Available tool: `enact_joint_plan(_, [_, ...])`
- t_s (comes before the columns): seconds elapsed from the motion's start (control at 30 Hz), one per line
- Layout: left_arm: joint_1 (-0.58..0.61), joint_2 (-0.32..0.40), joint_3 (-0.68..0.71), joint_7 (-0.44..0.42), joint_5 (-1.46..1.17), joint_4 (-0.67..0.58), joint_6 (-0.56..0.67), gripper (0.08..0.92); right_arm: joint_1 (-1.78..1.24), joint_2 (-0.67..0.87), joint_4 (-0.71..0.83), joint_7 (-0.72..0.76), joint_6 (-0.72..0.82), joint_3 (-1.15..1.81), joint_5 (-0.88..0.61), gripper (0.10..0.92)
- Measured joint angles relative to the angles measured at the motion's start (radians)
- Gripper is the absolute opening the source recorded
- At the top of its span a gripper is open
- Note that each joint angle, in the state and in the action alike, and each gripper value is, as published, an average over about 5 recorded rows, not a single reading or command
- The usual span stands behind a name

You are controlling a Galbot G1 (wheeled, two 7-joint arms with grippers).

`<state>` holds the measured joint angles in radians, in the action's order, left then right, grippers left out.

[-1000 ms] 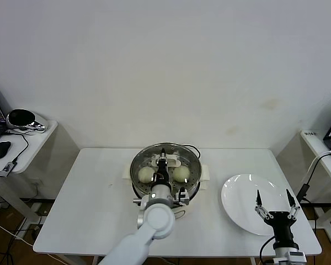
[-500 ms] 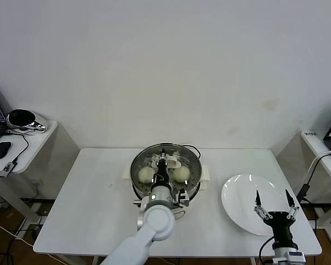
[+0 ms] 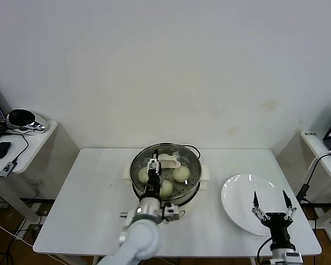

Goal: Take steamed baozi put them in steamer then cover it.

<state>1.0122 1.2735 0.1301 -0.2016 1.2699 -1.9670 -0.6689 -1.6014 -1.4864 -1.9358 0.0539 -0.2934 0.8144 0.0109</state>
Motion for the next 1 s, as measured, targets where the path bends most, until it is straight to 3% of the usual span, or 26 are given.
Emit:
enact_joint_plan(0.17, [0.116,-0.057,-0.077,0.071,-0.17,-0.127,0.037,0.809,-0.005,0.0,0.0,0.002,-0.004,-0.006,0.004,0.823])
enact_joint_plan(0.6, [0.534,-0.077,-0.511,0.331,-0.967,-0.239,0.425,0.823,-0.054,0.038,-0.002,0.02,0.001,-0.043,-0.028,0.823])
enact_joint_plan(1.0, [0.777,-0.028,-0.663,0.388,-1.364,-0.197,0.66,0.823,-0.147,0.089,-0.011,0.045,0.043,-0.134,-0.11,0.823])
